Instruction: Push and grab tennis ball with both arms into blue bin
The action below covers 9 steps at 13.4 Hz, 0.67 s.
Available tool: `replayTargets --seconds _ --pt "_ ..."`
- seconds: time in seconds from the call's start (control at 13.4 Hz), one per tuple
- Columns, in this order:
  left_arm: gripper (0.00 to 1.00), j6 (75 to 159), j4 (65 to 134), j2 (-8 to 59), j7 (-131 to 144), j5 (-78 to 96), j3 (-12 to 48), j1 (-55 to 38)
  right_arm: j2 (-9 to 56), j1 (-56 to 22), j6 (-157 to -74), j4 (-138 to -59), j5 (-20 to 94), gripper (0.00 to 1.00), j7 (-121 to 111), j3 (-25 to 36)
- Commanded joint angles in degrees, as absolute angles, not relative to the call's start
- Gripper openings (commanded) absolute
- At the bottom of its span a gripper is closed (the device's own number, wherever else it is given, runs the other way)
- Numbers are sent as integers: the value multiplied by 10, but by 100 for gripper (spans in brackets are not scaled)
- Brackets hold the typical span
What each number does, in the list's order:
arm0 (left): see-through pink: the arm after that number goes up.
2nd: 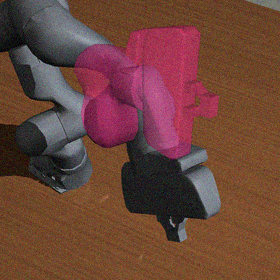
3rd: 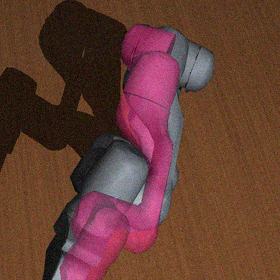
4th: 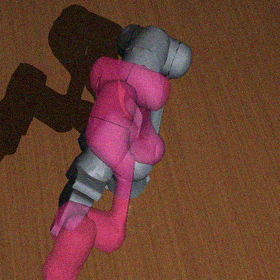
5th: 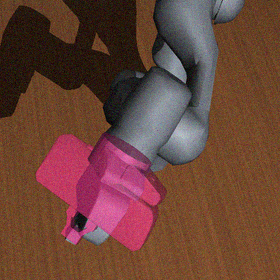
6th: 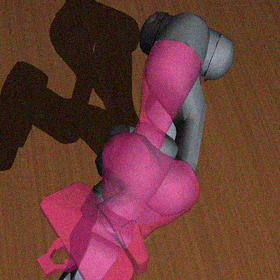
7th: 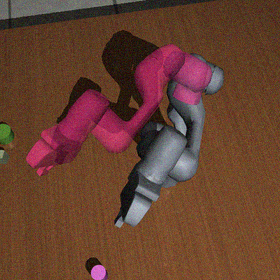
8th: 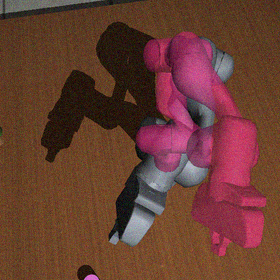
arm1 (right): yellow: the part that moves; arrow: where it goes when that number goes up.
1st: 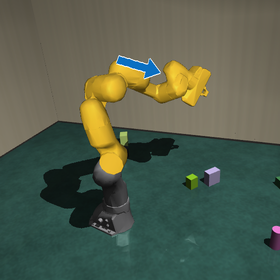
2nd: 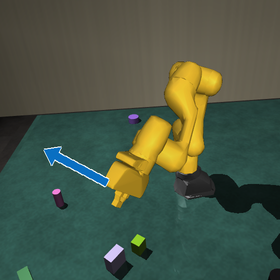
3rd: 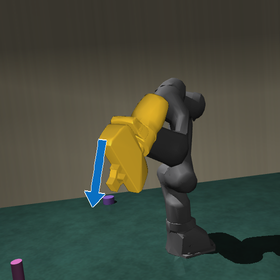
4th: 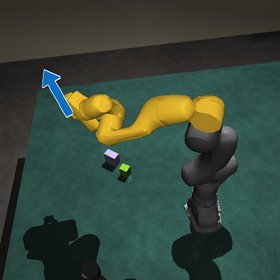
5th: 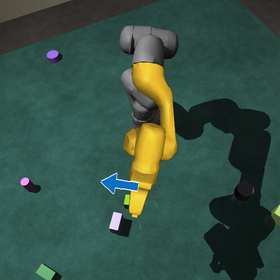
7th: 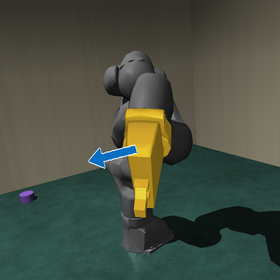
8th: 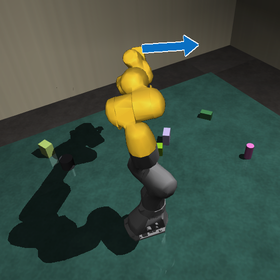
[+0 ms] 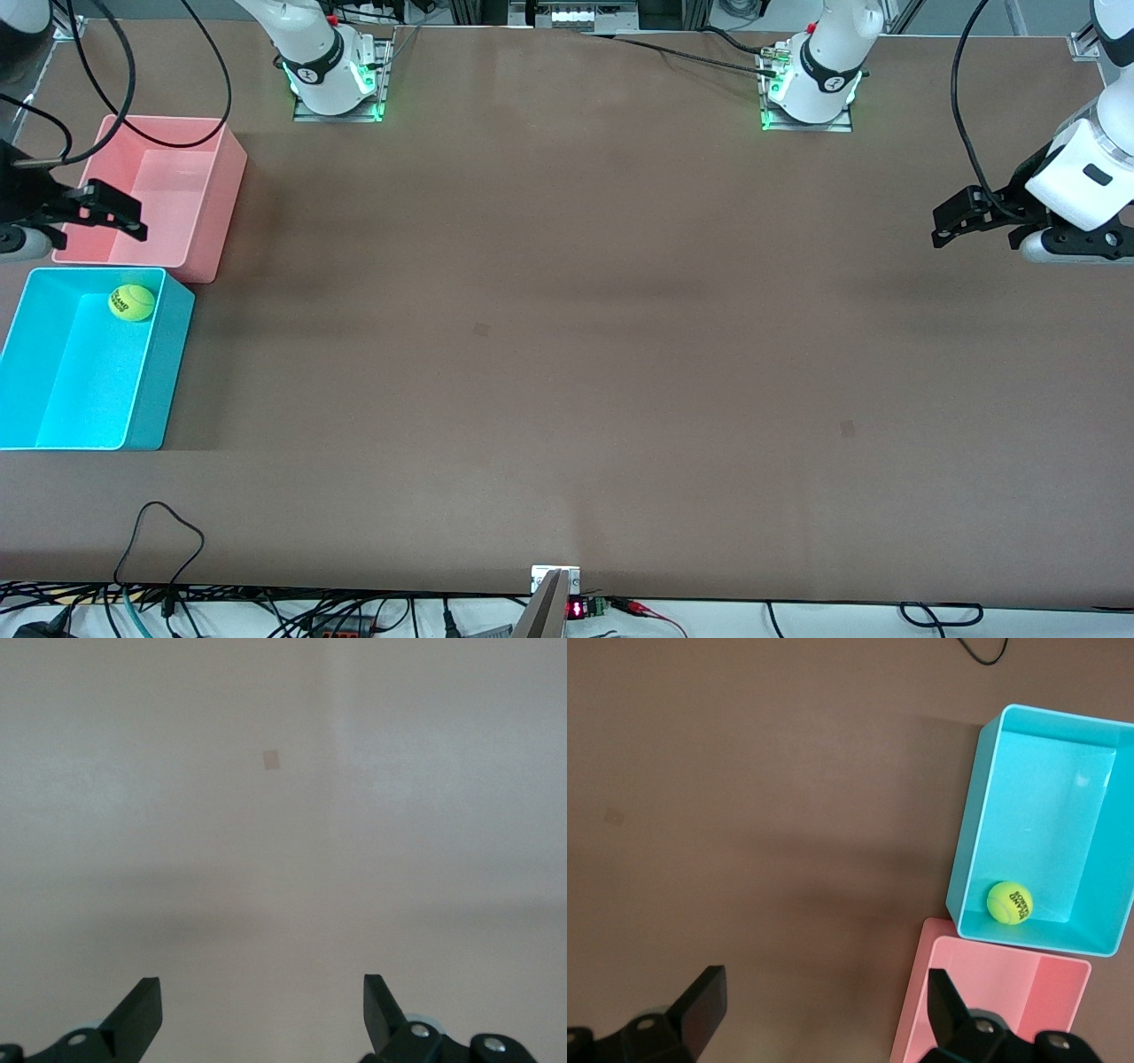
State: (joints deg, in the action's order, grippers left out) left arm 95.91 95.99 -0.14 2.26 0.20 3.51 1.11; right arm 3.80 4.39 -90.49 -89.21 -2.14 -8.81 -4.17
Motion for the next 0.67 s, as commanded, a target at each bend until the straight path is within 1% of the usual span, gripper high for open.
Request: replayTargets --seconds 0.0,0.6 --pt "100 950 943 6 11 8 35 12 38 43 -889 -888 -14 100 -82 -38" --pt "100 950 943 7 11 8 34 13 38 42 -886 -889 -14 100 -81 -38"
